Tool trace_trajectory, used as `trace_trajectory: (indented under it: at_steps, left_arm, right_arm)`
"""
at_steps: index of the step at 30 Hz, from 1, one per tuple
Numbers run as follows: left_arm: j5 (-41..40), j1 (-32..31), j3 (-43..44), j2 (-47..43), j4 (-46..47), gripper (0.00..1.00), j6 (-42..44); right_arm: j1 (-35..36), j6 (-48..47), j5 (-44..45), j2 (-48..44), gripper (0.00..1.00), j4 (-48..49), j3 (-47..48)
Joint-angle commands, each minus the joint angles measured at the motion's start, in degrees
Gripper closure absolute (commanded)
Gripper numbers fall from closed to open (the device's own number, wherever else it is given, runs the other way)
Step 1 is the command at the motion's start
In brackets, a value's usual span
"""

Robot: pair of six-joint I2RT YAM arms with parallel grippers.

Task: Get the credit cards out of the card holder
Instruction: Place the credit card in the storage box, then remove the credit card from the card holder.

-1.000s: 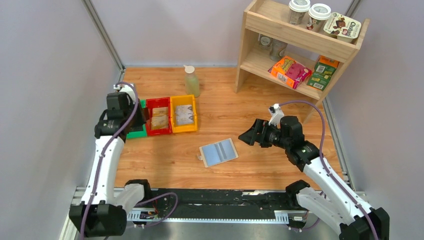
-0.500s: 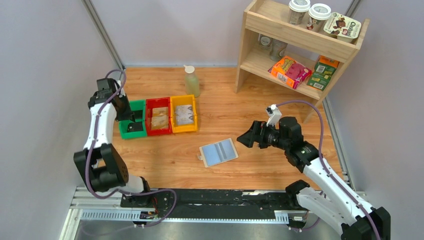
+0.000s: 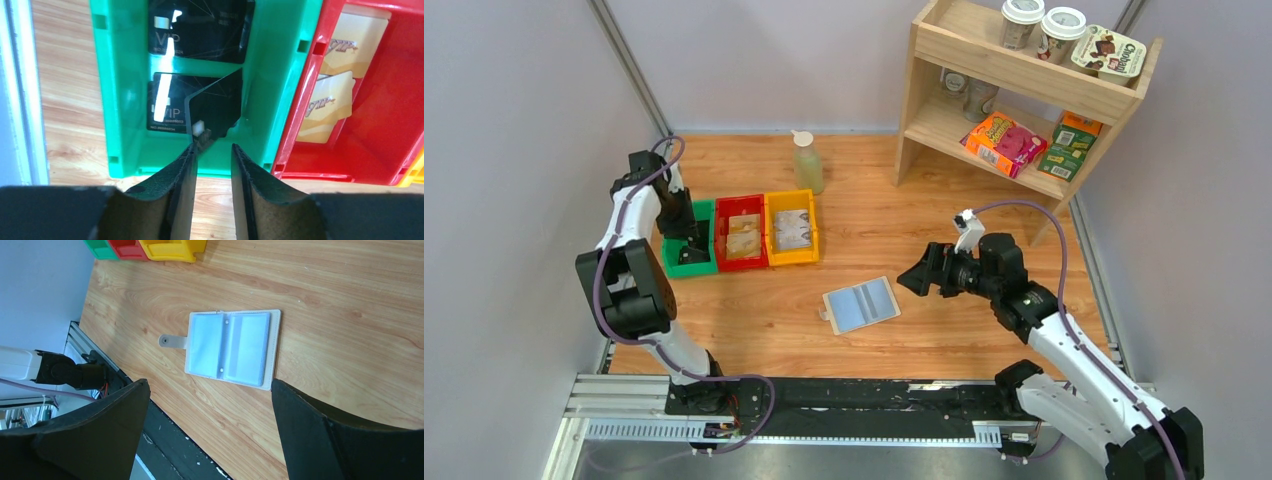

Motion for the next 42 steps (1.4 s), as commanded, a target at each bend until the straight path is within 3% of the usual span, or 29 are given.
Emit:
trace_trajectory:
  at_steps: [1,2,3,4,8,12,17,23,25,29,33,42]
  left_arm:
    - [-4.2,0.6,3.6,-3.6,-0.3,0.59,0.7]
    - [-4.6,0.6,3.9,-4.9,-0.5,0.55,0.3]
    - [-5.4,0.5,3.9,-5.7,-0.7,0.37,0.0]
    - [-5.7,0.5,3.9,-7.8,-0.6,0.34,-0.6]
    - [-3.4,-0.1,2.5,-15.7,-0.2,0.34,-3.4]
    - [-0.9,-5.0,-1.1,-26.3,0.5,0.33,-8.1]
    - [-1.7,-17.0,-9.8,-40.6,4.1,0.34,-17.3]
    - [-6.2,-36.0,-26.3,-48.4,9.0,0.34,-28.2]
    - [-9.9,-47.6,-30.5,-47.3,13.4,0.35,-32.0]
    - [-16.0,-61.5,-34.5,-40.0,21.3,0.40,-37.7]
    - [-17.8,-66.9,-32.8,-29.8,25.0,0.44,-38.9]
    - [-16.0,-69.1,-31.6,-17.8,29.7,0.57,-38.8]
  right_arm:
    - [0.3,-1.3,1.4,1.1,0.06,2.2,0.6]
    - [0.4,-1.3,1.6,1.5,0.06,2.1,0.8]
    - [0.3,-1.4,1.6,2.0,0.06,1.8,1.0]
    - [0.4,-1.5,1.6,2.7,0.06,1.5,1.3]
    - [0.5,-1.9,1.3,6.6,0.07,0.8,2.4]
    - [2.0,-1.9,2.0,11.4,0.11,0.7,3.6]
    - [7.9,-2.9,9.3,17.0,0.14,-3.0,6.7]
    - [13.7,-2.8,16.8,22.5,0.17,-5.7,10.4]
    - [15.3,-2.3,18.6,24.9,0.19,-6.6,11.8]
    - [17.5,-1.7,22.2,29.5,0.30,-8.6,14.7]
    - [18.0,-1.3,24.5,33.7,0.40,-9.8,16.5]
    - [18.7,-1.0,23.7,40.1,0.51,-8.4,17.8]
